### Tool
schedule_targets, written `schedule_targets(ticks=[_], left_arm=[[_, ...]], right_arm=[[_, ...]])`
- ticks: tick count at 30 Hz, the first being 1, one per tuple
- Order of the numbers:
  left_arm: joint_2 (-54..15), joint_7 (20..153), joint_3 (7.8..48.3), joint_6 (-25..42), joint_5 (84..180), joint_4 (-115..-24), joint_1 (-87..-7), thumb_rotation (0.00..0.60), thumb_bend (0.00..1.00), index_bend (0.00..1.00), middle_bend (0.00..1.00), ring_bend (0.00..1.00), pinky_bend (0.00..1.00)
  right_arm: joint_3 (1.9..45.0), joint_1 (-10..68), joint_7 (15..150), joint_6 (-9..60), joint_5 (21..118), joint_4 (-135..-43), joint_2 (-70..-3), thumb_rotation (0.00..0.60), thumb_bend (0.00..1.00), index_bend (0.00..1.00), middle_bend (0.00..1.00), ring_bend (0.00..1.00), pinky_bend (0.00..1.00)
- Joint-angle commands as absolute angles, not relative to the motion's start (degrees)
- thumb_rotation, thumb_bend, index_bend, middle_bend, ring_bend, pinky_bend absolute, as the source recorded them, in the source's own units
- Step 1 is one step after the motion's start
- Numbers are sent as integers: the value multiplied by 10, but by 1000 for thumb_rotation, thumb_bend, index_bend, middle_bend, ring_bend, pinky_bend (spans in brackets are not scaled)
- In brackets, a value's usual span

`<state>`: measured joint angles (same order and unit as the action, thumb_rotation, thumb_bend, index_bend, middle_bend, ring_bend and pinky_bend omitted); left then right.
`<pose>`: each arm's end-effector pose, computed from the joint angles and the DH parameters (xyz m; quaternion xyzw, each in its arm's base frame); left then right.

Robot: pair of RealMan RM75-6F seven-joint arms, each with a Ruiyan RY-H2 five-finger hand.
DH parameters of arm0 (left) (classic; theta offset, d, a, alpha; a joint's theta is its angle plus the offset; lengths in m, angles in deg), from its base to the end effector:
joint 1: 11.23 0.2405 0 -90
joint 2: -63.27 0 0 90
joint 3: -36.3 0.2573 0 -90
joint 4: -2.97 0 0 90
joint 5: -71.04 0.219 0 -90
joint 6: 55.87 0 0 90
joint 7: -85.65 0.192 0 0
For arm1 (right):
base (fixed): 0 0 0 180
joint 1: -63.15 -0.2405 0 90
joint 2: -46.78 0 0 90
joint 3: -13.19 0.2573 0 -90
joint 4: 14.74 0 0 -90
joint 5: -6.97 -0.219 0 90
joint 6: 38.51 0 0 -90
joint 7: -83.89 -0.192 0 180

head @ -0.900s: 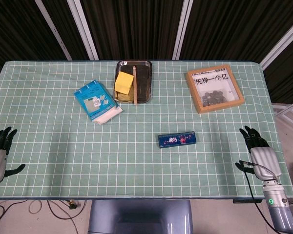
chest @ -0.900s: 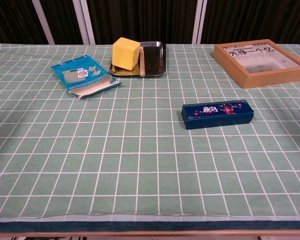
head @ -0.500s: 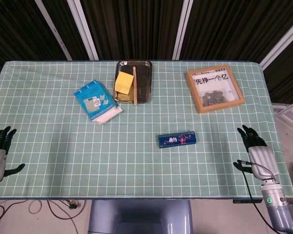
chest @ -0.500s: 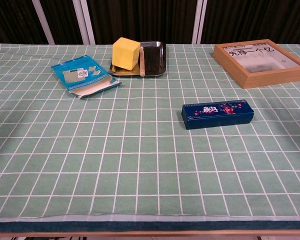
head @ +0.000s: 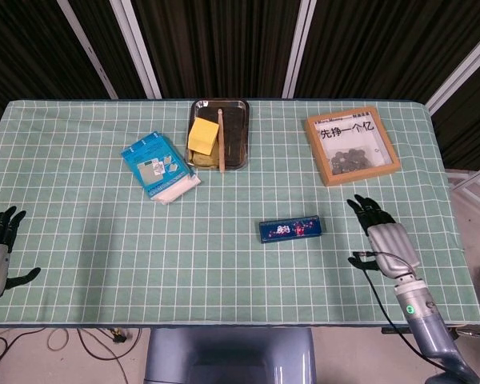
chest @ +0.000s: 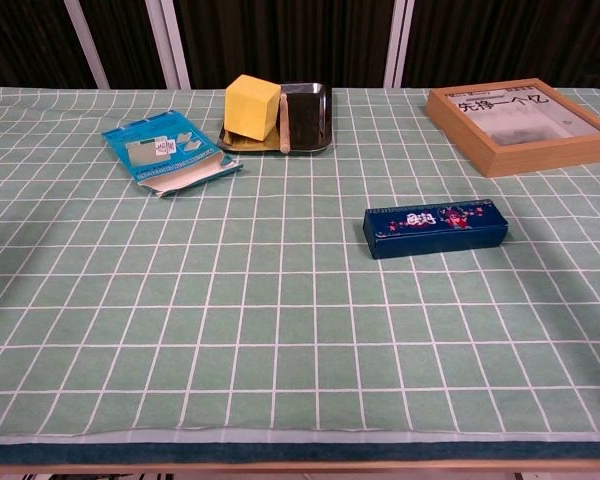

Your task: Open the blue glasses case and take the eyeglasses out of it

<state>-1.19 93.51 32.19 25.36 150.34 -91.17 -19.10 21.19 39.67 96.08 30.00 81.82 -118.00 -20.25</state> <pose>-0.3183 0.2498 0.1458 -0.5989 -0.3838 -0.3429 0.6136 -0.2104 -0.3219 0.0883 0.6661 -0.3962 0.4008 0.4886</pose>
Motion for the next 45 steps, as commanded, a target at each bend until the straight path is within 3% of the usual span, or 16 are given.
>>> schedule_targets(ticks=[1,12,30,41,45], left_arm=[[-12,936,323,251,1503,-913,-192,600,45,0,0,0,0],[-10,928,321,239,1495,-915,-195,600,45,0,0,0,0],[-6,918,318,227,1481,-919,-199,600,45,0,0,0,0],[-6,917,318,225,1479,-921,-200,600,45,0,0,0,0],[-6,917,318,225,1479,-921,-200,600,45,0,0,0,0]], right_arm=[[238,339,1035,232,756,-1214,-213,600,100,0,0,0,228],[267,236,1136,167,607,-1175,-302,600,103,0,0,0,228],[260,166,1119,112,562,-1062,-375,600,140,8,0,0,228],[248,152,1121,118,543,-1032,-395,600,159,262,17,0,228],[245,149,1121,122,539,-1025,-400,600,161,286,26,0,228]])
